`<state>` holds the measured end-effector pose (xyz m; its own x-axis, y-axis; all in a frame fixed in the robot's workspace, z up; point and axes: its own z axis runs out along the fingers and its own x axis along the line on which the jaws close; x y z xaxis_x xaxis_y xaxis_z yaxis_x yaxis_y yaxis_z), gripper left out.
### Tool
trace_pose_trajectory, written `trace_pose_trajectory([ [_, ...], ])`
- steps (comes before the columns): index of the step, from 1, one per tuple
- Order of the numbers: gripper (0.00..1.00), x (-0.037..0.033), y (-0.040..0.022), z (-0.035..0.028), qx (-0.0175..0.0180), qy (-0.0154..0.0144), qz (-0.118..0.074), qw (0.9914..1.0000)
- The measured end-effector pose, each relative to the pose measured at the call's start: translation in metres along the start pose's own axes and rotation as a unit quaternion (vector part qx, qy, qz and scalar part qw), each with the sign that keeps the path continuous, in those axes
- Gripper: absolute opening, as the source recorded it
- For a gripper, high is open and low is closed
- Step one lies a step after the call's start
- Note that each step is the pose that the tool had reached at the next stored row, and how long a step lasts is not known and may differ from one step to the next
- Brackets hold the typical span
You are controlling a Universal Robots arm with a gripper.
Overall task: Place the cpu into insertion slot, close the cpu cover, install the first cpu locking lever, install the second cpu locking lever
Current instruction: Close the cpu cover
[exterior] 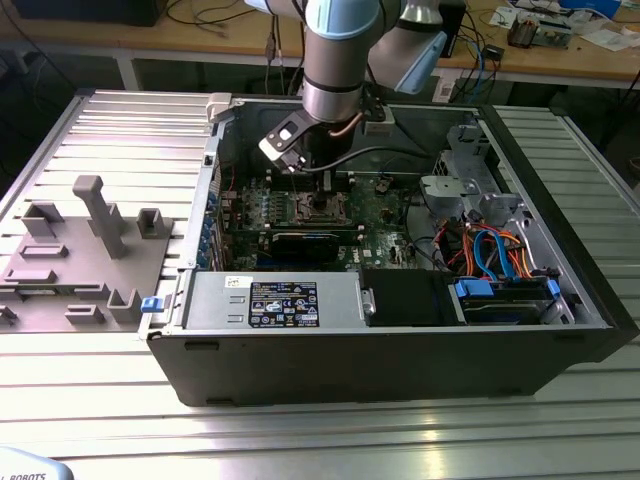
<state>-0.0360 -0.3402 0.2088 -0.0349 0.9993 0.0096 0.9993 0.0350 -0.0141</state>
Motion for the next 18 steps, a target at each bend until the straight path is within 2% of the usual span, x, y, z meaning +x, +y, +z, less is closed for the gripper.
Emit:
trace_pose_trajectory([
  [14, 0.11, -0.0001, 0.0022, -0.0061, 0.0007, -0.0001, 0.000, 1.00000],
  [18, 0.11, 0.0000, 0.0024, -0.0118, 0.0007, -0.0001, 0.000, 1.00000],
])
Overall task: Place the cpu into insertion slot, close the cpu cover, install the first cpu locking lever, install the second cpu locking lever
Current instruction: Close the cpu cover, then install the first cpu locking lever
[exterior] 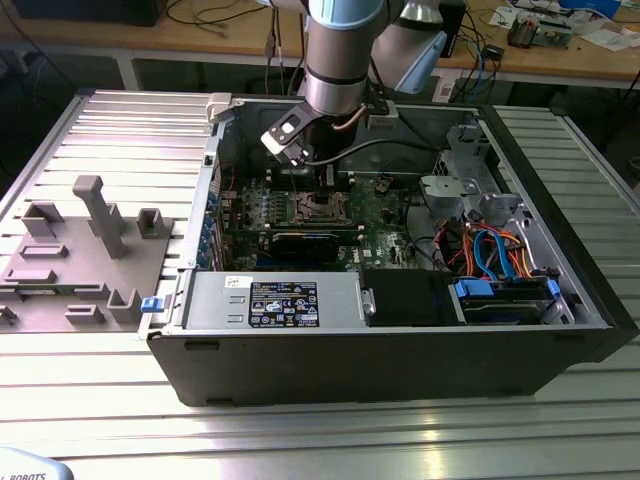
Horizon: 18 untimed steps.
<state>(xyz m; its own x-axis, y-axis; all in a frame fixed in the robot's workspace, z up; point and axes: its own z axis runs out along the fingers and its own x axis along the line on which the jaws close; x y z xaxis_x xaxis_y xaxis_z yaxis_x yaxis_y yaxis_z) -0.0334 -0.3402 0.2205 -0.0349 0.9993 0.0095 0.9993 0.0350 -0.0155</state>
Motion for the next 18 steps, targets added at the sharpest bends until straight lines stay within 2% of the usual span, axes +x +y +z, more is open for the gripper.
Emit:
trace_pose_trajectory([
  [7, 0.11, 0.0001, -0.0002, -0.0117, 0.0000, 0.0000, 0.000, 1.00000],
  [10, 0.11, 0.0002, -0.0003, -0.0196, 0.0000, 0.0000, 0.000, 1.00000],
  [15, 0.11, 0.0003, -0.0004, -0.0274, 0.0000, 0.0000, 0.000, 1.00000],
  [16, 0.11, 0.0002, -0.0005, -0.0277, 0.0002, -0.0004, -0.020, 0.99981],
  [17, 0.11, 0.0002, -0.0004, -0.0277, 0.0005, -0.0009, -0.055, 0.99851],
  [18, 0.11, 0.0003, -0.0004, -0.0277, 0.0007, -0.0011, -0.067, 0.99772],
])
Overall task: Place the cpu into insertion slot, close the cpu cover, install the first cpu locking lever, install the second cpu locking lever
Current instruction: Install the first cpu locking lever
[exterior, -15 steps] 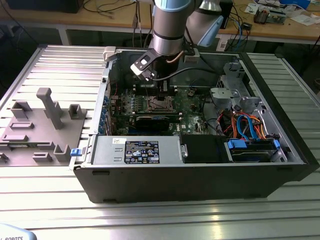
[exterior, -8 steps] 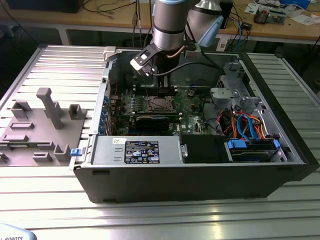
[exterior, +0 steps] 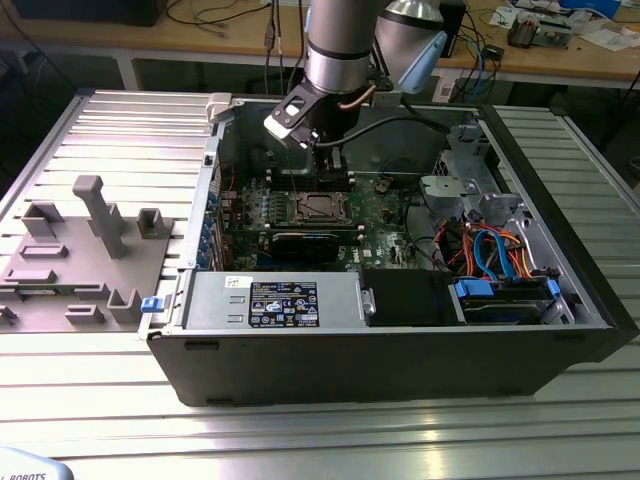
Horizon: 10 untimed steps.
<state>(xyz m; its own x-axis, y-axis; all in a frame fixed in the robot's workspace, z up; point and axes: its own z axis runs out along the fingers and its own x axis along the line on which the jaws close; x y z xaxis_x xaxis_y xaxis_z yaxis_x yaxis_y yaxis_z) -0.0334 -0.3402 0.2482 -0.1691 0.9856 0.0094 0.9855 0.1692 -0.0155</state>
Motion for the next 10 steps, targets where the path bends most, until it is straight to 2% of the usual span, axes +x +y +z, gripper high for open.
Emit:
trace_pose_trajectory([
  [2, 0.11, 0.0000, 0.0000, 0.0000, 0.0001, -0.0002, -0.011, 0.99994],
  [7, 0.11, 0.0000, 0.0000, 0.0000, 0.0002, -0.0004, -0.025, 0.99968],
  [10, 0.11, 0.0000, 0.0000, 0.0000, 0.0004, -0.0006, -0.038, 0.99927],
])
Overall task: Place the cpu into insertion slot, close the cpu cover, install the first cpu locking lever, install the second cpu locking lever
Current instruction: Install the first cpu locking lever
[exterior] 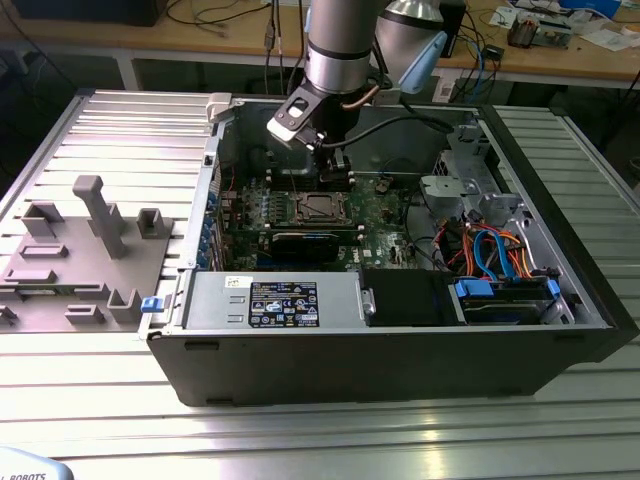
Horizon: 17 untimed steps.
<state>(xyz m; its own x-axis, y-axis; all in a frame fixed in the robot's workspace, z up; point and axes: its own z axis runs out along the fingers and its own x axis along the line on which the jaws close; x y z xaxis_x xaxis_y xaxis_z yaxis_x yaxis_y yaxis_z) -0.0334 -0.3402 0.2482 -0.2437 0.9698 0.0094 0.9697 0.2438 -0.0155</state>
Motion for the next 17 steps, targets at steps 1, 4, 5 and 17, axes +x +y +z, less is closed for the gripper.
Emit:
trace_pose_trajectory([
  [1, 0.11, 0.0000, 0.0000, 0.0000, 0.0000, -0.0001, -0.004, 0.99999],
  [4, 0.11, 0.0000, 0.0000, 0.0000, 0.0001, -0.0001, -0.011, 0.99994],
  [5, 0.11, 0.0000, 0.0000, 0.0000, 0.0001, -0.0002, -0.013, 0.99991],
  [17, 0.11, 0.0000, 0.0000, 0.0000, 0.0004, -0.0006, -0.040, 0.99919],
])
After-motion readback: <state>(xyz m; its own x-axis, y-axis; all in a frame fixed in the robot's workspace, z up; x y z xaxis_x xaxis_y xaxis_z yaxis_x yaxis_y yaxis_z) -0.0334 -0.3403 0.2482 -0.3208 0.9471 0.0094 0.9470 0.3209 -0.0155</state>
